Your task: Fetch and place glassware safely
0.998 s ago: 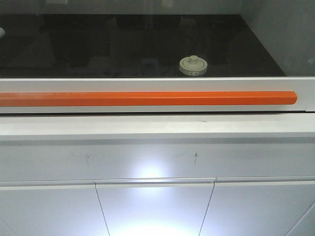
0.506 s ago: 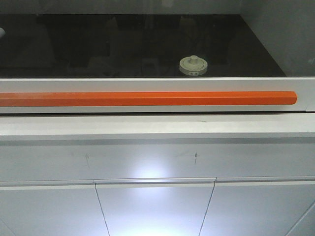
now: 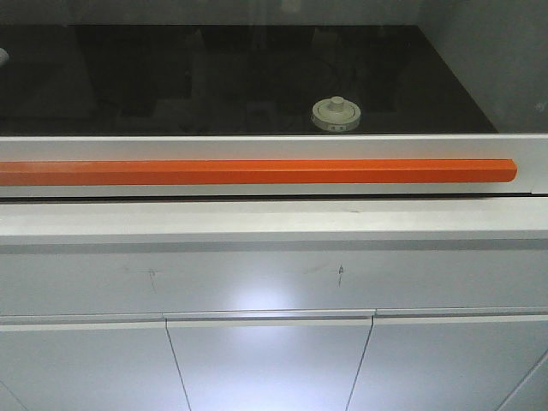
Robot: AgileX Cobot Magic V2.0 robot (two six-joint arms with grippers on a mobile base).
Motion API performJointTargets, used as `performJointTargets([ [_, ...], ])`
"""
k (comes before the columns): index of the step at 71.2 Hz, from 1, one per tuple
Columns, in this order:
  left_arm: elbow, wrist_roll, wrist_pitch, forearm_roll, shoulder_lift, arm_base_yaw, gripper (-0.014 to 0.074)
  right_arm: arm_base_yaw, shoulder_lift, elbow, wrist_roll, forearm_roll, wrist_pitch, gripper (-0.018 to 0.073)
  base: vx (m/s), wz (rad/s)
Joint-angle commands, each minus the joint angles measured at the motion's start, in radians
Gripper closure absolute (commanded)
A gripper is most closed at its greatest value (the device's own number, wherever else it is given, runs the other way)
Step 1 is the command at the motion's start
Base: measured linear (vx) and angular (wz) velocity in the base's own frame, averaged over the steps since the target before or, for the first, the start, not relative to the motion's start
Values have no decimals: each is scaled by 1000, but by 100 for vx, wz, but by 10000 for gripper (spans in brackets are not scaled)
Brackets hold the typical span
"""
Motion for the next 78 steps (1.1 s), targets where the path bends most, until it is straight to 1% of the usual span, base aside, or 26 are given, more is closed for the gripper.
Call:
performJointTargets([
  [1,-146,-7,-42,-7,141,-7,603,-1,112,-137,-9,-10,-54,560,0,0],
  [5,-213,-7,-42,-7,216,-7,603,-1,184,-196,-9,-10,-54,560,0,0],
  [11,-255,-7,-51,-7,307,-7,603,-1,279,-257,-9,-10,-54,560,0,0],
  [22,-256,-7,-65,-7,418,-7,603,-1,408,-282,-6,-10,-73,560,0,0],
  [29,-256,-8,-43,-7,468,-7,603,-1,466,-280,-6,-10,-69,560,0,0],
  [44,-256,-8,50,-7,543,-7,603,-1,576,-276,-6,-10,-69,560,0,0],
  [54,-255,-8,160,-7,567,-7,603,-1,627,-276,-1,-4,-65,560,0,0],
  [61,-243,-8,213,-7,568,-7,603,-1,646,-276,7,7,-19,560,0,0],
  [67,-202,-8,189,-7,567,-7,603,-1,655,-276,7,7,18,560,0,0],
  [70,-165,-8,153,-7,567,-7,603,-1,658,-273,7,7,23,560,0,0],
  [78,-49,-8,36,-7,567,-7,603,-1,655,-203,14,7,-63,560,0,0],
])
